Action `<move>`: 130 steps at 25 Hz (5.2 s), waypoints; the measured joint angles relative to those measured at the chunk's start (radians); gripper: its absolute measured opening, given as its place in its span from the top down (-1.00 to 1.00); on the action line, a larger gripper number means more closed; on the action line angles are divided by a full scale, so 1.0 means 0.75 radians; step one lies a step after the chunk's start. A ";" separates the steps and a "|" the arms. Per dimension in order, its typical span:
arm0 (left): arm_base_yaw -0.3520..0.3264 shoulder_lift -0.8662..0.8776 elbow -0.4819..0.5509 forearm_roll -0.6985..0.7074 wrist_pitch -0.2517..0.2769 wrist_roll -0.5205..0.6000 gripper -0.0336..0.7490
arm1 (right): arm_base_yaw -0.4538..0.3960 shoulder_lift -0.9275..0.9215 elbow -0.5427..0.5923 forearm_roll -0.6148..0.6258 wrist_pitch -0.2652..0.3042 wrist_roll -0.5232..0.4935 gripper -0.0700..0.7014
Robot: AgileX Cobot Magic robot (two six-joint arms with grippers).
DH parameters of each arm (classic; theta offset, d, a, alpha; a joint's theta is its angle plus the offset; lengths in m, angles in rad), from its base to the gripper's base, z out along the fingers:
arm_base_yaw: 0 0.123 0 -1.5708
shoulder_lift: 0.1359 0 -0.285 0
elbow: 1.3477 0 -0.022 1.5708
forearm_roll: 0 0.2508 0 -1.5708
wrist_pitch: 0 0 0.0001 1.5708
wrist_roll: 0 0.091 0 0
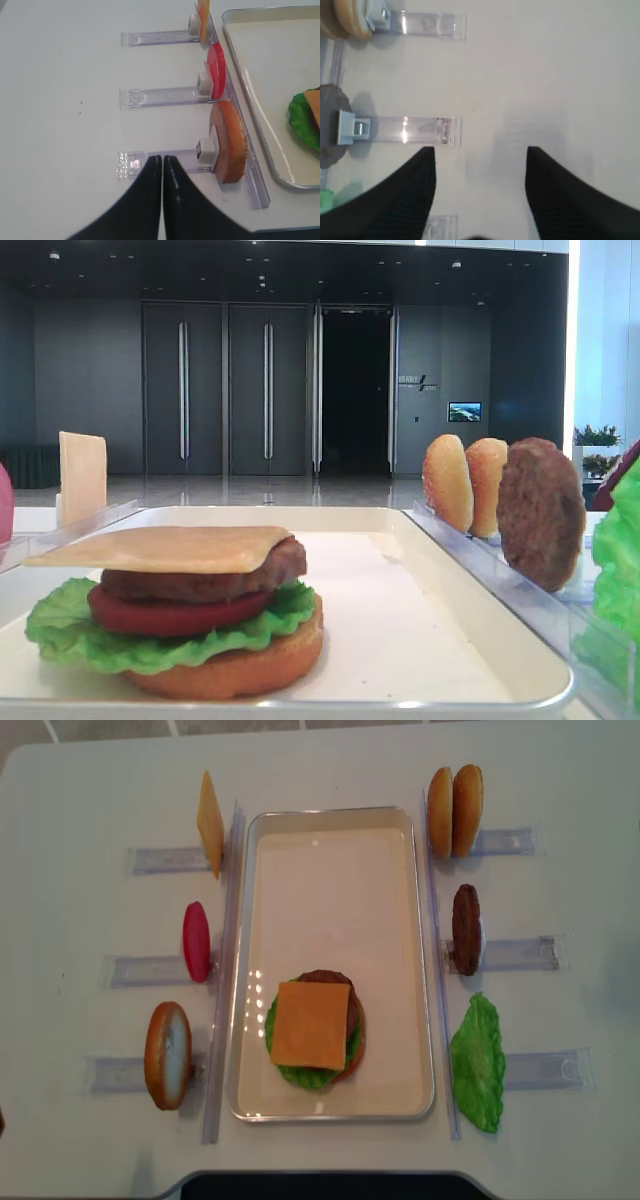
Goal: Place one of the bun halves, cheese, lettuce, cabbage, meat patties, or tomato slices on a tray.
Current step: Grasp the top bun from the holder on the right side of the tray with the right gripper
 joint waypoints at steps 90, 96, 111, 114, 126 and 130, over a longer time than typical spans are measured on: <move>0.000 0.000 0.000 0.000 0.000 0.000 0.93 | 0.501 1.088 -1.113 0.000 0.147 0.557 -0.25; 0.000 0.000 0.000 0.000 0.000 0.000 0.93 | 0.501 1.140 -1.114 0.000 0.139 0.559 -0.25; 0.000 0.000 0.000 0.000 0.000 0.000 0.93 | 0.503 1.222 -1.114 0.000 0.112 0.566 -0.25; 0.000 0.000 0.000 0.000 0.000 0.000 0.93 | 0.503 1.229 -1.114 0.000 0.103 0.566 -0.25; 0.000 0.000 0.000 0.000 0.000 0.000 0.93 | 0.503 1.285 -1.114 -0.004 0.097 0.567 -0.25; 0.000 0.000 0.000 0.000 0.000 0.000 0.93 | 0.503 1.297 -1.114 -0.014 0.093 0.567 -0.25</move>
